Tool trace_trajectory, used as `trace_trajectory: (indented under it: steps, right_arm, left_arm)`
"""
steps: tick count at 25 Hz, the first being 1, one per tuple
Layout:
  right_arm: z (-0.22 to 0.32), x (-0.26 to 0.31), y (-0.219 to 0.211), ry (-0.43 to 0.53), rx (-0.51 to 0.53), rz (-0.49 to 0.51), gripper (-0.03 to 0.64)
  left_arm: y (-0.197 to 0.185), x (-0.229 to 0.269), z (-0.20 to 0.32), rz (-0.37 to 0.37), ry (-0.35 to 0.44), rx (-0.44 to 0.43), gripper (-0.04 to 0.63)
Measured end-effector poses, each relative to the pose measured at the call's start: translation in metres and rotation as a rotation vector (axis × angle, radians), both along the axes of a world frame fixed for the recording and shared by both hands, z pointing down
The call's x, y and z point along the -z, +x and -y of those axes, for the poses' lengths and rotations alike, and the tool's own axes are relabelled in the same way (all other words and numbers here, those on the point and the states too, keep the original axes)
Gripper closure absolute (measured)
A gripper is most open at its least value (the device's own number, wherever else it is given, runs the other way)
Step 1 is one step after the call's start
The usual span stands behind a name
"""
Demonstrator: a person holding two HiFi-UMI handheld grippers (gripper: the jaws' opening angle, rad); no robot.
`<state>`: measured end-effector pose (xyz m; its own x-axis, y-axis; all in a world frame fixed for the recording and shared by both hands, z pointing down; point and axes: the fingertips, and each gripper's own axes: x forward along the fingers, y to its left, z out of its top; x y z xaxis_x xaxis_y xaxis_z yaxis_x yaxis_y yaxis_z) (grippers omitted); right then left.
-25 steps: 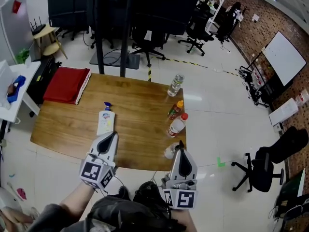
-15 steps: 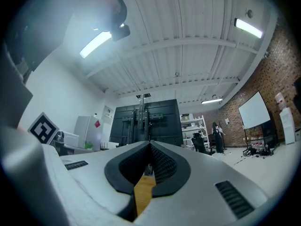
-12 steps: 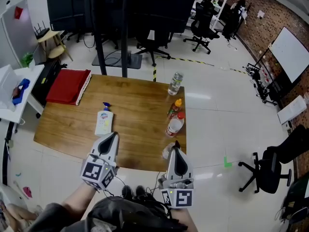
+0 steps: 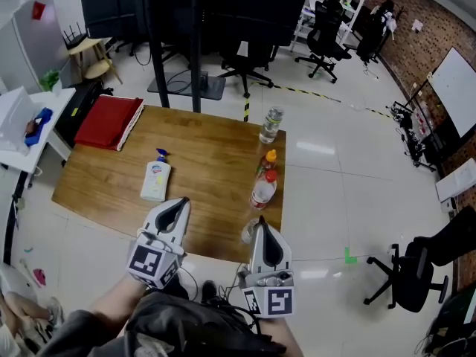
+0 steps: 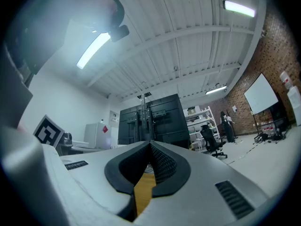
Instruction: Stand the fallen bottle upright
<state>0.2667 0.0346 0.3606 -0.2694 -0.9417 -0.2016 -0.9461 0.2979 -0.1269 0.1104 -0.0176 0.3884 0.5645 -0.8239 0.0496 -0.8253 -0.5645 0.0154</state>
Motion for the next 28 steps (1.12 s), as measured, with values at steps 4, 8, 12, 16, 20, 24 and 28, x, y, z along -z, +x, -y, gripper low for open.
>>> trace_trajectory:
  steps: [4, 8, 12, 16, 20, 24, 28]
  right_arm:
    - [0.014, 0.001, -0.017, -0.01, 0.05, 0.049, 0.592]
    - [0.036, -0.001, -0.041, -0.008, 0.049, 0.066, 0.592]
    - [0.066, -0.013, -0.081, -0.027, 0.014, 0.063, 0.592]
    - [0.111, -0.024, -0.144, -0.052, -0.047, 0.063, 0.592]
    - [0.154, -0.03, -0.22, -0.06, -0.072, 0.027, 0.592]
    - [0.182, -0.029, -0.28, -0.053, -0.128, 0.029, 0.592]
    - [0.194, -0.023, -0.331, -0.035, -0.197, 0.025, 0.592]
  left_arm:
    - [-0.029, -0.01, 0.017, -0.013, -0.034, 0.09, 0.566]
    - [-0.059, -0.016, 0.035, 0.0, -0.043, 0.099, 0.566]
    - [-0.103, -0.023, 0.067, -0.02, -0.046, 0.076, 0.566]
    - [-0.177, -0.028, 0.117, -0.018, -0.047, 0.063, 0.566]
    - [-0.264, -0.038, 0.16, -0.02, -0.061, 0.062, 0.566]
    - [-0.341, -0.049, 0.189, -0.028, -0.084, 0.07, 0.566]
    - [-0.407, -0.052, 0.204, -0.037, -0.089, 0.058, 0.566]
